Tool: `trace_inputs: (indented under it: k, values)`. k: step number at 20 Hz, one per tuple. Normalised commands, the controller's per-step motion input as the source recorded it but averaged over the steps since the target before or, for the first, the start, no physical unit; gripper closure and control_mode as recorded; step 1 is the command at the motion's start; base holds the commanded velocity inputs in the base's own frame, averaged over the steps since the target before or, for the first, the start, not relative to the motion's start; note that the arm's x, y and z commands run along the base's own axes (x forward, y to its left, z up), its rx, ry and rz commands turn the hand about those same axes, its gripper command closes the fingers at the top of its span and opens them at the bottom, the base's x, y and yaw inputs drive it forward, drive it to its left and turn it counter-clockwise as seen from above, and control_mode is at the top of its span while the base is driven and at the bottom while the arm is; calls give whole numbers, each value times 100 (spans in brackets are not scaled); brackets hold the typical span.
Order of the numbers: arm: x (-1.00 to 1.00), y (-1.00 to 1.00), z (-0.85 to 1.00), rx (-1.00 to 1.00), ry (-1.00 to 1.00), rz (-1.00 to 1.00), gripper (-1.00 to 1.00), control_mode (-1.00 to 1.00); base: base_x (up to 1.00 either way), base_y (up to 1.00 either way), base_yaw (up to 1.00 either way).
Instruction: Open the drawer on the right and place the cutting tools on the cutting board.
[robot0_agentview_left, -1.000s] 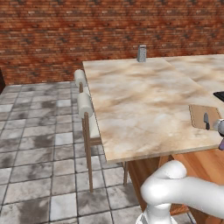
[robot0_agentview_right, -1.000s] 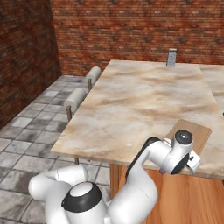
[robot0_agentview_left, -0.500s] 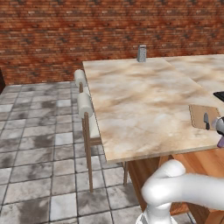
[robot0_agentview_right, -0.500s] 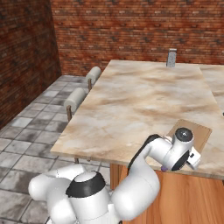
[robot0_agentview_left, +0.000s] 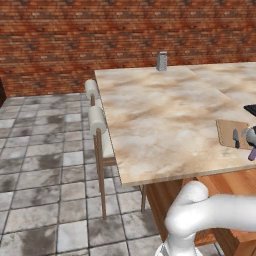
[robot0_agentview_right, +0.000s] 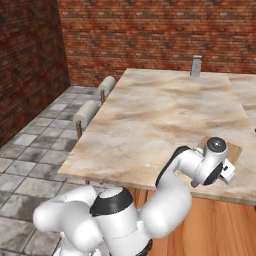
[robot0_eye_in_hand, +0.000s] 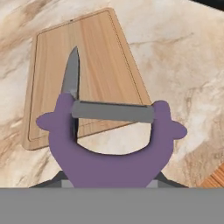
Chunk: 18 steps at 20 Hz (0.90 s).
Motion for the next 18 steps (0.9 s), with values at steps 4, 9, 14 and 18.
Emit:
trace_inputs:
  k: [4,9,14,18]
  values:
    - [61,-7,16,0,4,0,100,-100,0,0,0]
    - [53,-9,0,0,4,1,100,-100,0,0,0]
    - [36,-35,0,0,4,2,100,-100,0,0,0]
    - [19,-38,0,0,2,1,100,-100,0,0,0]
